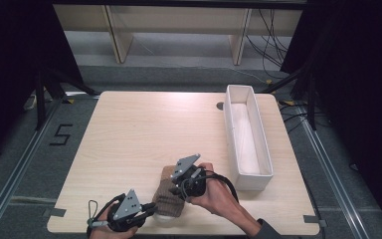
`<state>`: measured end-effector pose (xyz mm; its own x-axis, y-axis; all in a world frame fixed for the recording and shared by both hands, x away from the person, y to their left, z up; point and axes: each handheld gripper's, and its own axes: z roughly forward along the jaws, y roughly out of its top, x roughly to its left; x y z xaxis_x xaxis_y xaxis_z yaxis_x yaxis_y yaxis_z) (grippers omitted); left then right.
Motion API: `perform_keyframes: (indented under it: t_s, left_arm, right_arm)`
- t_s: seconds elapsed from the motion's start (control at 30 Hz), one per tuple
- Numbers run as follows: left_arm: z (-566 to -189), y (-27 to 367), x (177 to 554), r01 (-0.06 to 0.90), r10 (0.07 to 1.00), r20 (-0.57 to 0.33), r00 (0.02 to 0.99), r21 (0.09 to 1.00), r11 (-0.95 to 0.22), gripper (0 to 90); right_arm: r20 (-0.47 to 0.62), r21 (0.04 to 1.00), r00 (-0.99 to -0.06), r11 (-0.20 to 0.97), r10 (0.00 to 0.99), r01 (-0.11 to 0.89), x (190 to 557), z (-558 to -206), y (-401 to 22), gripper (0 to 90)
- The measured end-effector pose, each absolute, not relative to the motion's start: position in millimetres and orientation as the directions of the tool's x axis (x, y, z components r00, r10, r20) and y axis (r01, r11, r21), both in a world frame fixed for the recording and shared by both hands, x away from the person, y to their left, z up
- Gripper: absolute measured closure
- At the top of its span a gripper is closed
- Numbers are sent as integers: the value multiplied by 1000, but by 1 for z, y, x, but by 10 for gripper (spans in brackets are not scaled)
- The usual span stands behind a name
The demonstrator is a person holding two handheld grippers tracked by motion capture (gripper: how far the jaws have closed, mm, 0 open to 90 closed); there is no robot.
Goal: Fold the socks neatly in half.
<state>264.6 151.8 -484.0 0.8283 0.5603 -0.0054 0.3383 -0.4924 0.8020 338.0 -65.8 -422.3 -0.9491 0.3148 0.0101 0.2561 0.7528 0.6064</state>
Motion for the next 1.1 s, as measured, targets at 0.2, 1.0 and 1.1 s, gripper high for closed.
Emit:
perform_keyframes:
  t_s: [0.2, 1.0, 1.1]
  left_arm:
    - [-492, 147, 270, 339, 549, 11, 836, 777, -531, 840]
    - [-502, 142, 266, 363, 580, 25, 815, 758, -543, 877]
    - [-501, 144, 267, 360, 580, 42, 814, 748, -558, 876]
  right_arm:
    - [-52, 523, -963, 829, 264, 199, 329, -443, -55, 616]
    - [49, 558, -974, 803, 221, 210, 313, -458, -53, 840]
    - [51, 565, -971, 795, 233, 221, 312, -459, -55, 838]
